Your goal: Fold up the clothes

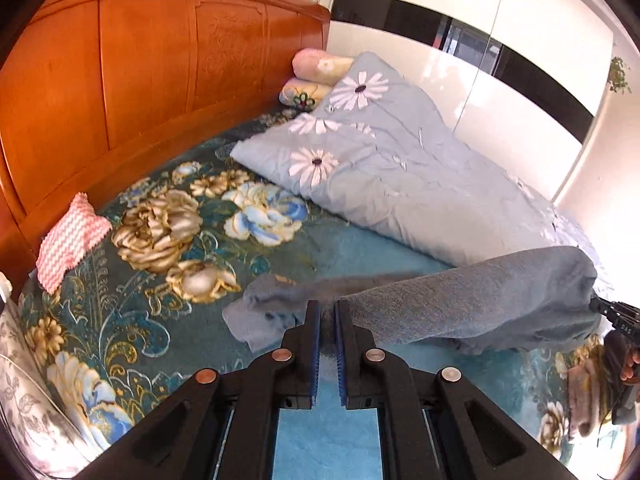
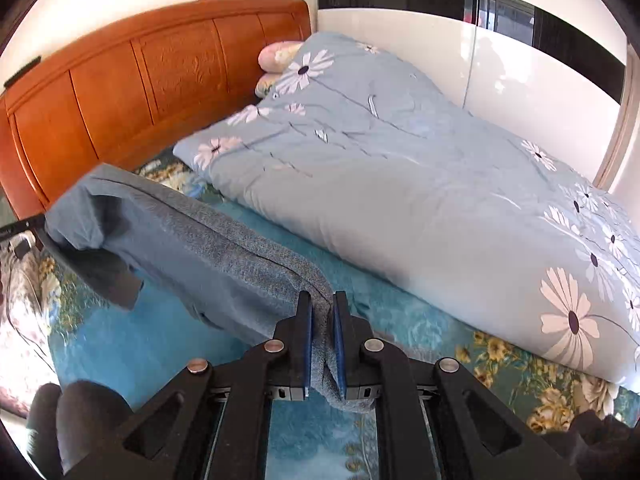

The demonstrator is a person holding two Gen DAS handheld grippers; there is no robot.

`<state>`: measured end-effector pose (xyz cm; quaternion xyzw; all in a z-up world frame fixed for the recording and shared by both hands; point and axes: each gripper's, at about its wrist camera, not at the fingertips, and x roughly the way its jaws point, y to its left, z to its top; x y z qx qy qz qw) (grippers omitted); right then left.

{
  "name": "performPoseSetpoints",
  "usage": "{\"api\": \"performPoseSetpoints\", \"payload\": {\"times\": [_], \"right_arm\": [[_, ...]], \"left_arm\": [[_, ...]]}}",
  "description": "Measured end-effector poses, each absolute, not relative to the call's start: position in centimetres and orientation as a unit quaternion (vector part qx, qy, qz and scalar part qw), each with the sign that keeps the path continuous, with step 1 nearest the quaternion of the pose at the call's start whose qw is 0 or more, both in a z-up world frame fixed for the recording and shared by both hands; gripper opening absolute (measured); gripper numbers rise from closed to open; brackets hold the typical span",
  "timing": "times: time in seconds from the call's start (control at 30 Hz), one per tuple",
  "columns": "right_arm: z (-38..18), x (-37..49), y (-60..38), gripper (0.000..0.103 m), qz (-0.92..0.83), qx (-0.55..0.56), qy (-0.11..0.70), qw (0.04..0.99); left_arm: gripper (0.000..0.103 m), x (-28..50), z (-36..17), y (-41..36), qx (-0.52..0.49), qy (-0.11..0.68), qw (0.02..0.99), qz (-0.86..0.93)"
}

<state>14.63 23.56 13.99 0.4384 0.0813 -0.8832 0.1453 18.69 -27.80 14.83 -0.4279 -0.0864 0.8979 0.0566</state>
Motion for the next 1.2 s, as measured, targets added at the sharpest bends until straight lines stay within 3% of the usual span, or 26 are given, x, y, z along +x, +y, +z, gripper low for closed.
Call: {"api": "performPoseSetpoints", "payload": {"times": [0.17,0.3,0.67,0.73,0.8,0.97,1.13,1.2], "right_arm": [[5.8,18.2,25.0,0.010,-0.822,0.546,0.066,0.145],[2.7,21.2,24.2,0.010,-0.795,0.583,0.061,0.157],[-0.2,24.4,24.3,0.011,-0.752,0.634,0.073,0.163],[0.3,25.0,24.1,0.012,-0.750,0.634,0.076,0.171],[1.4,25.3,24.2,0.016,-0.756,0.627,0.069,0.175],[3.7,25.8,24.6,0.023,-0.770,0.611,0.053,0.178],[3.8,25.8,24.4,0.023,-0.769,0.619,0.034,0.158],[3.5,26.1,24.4,0.023,-0.768,0.620,0.025,0.157]], "left_arm": [[0.007,21.8,5.0,-27.9,-0.526,-0.113,0.031,0.842],[0.007,25.4,0.9,-28.6,-0.557,-0.140,0.009,0.819],[0.011,27.9,-1.3,-33.8,-0.543,-0.339,0.007,0.768],[0.013,27.4,-1.8,-34.6,-0.540,-0.367,0.000,0.757],[0.023,26.8,-2.6,-34.9,-0.553,-0.375,-0.014,0.744],[0.025,26.4,-5.4,-35.0,-0.565,-0.425,-0.018,0.707],[0.021,26.5,-5.9,-34.5,-0.545,-0.460,-0.013,0.701],[0.009,26.4,-5.5,-34.2,-0.534,-0.462,-0.009,0.708]]}}
